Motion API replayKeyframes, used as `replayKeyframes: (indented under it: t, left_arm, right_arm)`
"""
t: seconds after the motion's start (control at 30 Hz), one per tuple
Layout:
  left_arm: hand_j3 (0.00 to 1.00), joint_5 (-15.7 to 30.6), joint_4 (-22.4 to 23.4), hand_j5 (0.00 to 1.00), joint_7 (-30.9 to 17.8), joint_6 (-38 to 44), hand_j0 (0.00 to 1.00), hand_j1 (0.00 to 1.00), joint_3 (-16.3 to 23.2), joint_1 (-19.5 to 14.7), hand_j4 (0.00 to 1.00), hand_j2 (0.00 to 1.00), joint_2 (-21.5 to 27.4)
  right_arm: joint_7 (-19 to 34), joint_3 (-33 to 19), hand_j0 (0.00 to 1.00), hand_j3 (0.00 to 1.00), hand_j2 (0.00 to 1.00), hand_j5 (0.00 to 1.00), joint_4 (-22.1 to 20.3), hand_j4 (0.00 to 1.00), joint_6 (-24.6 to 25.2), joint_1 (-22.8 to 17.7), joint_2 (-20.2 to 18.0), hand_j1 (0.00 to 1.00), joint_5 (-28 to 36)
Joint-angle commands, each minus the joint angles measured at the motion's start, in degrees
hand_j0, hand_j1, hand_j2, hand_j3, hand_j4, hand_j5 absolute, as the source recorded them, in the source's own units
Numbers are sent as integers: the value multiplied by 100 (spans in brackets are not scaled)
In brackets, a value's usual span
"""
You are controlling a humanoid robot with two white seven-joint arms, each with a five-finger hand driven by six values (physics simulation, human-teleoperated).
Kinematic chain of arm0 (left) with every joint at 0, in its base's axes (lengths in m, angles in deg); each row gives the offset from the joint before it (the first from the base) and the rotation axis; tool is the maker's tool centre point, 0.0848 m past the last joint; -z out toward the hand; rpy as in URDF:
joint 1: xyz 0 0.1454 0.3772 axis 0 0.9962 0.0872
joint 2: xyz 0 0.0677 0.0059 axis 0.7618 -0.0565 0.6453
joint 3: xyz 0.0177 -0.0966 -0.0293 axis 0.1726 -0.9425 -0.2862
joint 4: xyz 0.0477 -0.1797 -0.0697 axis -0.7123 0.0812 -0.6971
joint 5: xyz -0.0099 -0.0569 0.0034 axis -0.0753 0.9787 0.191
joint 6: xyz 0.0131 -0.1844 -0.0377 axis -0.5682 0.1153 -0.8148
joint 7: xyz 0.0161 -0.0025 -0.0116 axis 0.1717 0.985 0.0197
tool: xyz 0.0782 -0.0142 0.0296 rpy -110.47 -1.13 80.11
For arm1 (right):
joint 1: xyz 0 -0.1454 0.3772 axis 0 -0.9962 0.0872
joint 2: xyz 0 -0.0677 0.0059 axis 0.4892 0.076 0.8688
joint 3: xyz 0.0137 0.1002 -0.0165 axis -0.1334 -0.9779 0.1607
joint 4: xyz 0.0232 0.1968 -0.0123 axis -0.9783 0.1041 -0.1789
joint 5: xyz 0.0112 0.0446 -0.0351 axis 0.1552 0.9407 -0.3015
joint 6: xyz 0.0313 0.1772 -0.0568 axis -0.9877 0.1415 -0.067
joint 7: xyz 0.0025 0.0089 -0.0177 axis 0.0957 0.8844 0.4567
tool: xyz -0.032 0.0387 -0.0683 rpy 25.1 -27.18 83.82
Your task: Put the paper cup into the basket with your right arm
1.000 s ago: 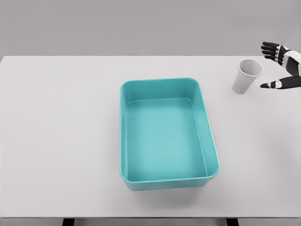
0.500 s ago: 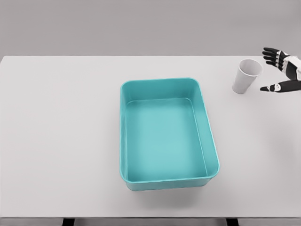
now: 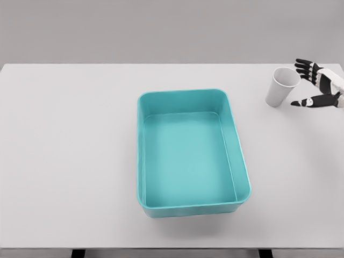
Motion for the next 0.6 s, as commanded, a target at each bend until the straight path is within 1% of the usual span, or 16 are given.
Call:
replayKeyframes:
  t: [0.0,0.23,0.57]
  left_arm:
    - [100,-1,0,100,-2,0,100,100,3,0,100,100,0]
    - [100,-1,0,100,-2,0,100,100,3,0,100,100,0]
    - [100,-1,0,100,-2,0,100,100,3,0,100,100,0]
  right_arm:
    - [0,-15,100,100,100,100,23,100,10,0,59,100,-9]
    - [0,-15,100,100,100,100,14,100,19,70,95,100,-9]
    - [0,-15,100,100,100,100,-4,100,19,132,306,100,-97]
